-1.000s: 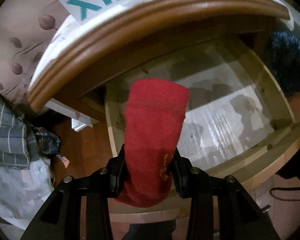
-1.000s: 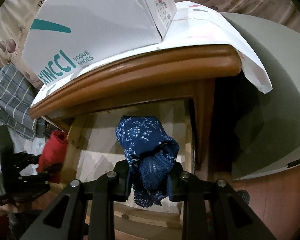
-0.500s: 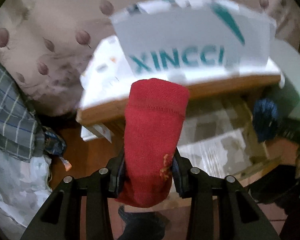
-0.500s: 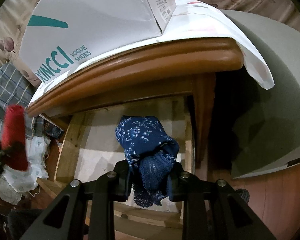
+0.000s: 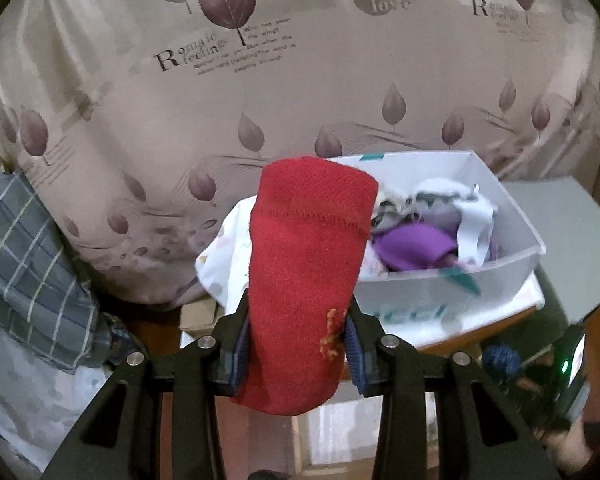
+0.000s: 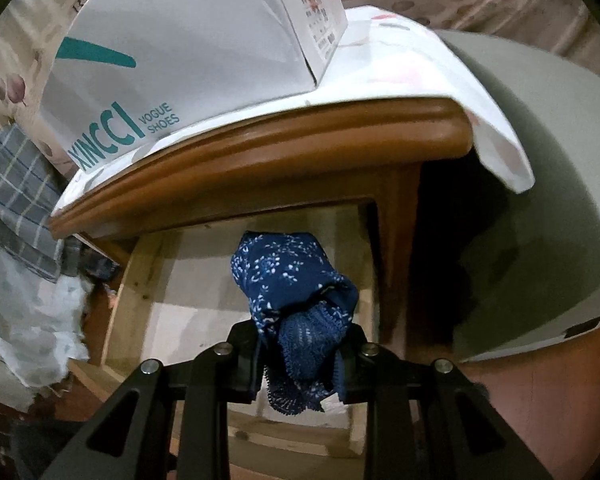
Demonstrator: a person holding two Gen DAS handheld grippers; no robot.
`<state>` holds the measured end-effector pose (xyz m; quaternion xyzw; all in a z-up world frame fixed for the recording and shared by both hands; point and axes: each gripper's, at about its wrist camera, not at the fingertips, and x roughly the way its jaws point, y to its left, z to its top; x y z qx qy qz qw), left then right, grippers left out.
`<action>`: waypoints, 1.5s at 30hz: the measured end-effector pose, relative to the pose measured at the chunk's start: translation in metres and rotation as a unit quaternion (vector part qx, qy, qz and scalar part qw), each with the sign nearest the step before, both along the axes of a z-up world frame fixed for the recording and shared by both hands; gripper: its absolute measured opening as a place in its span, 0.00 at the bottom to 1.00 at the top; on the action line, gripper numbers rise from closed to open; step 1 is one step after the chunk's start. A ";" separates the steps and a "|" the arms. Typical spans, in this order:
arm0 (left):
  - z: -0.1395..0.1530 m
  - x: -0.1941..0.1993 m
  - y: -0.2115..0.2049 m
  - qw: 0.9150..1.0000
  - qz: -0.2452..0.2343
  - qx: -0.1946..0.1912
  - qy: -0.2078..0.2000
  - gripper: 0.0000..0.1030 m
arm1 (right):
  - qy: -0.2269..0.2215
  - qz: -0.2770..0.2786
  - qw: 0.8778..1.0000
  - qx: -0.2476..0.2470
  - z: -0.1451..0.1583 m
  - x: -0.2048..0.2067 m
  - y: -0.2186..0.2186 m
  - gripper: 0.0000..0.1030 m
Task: Take underwear out of drawer
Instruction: 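Lift the red sock and carry it to the shoe box with the left gripper, then lower the red sock into the shoe box and open the left gripper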
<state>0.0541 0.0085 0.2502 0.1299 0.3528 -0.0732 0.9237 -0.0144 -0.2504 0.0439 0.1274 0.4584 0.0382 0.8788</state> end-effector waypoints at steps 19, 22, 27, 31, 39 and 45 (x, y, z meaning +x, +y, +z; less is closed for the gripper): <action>-0.052 0.143 -0.038 0.992 0.020 -0.033 0.120 0.36 | 0.005 0.002 1.000 0.008 0.002 0.004 -0.003 0.25; -0.072 0.148 -0.039 0.990 0.029 -0.026 0.135 0.37 | 0.008 0.004 1.000 0.008 0.001 0.006 -0.001 0.25; -0.081 0.149 -0.039 0.990 0.034 -0.029 0.132 0.43 | 0.011 0.008 1.000 0.008 -0.001 0.006 0.002 0.25; -0.081 0.145 -0.045 0.992 0.022 -0.012 0.128 0.53 | 0.011 0.009 1.000 0.007 -0.001 0.006 0.003 0.25; -0.063 0.126 -0.048 0.996 0.001 -0.015 0.086 0.68 | 0.007 0.011 1.000 0.003 -0.001 0.006 0.005 0.25; -0.041 0.091 -0.040 0.999 -0.002 -0.028 0.047 0.72 | 0.003 0.011 1.000 -0.005 -0.001 0.004 0.006 0.25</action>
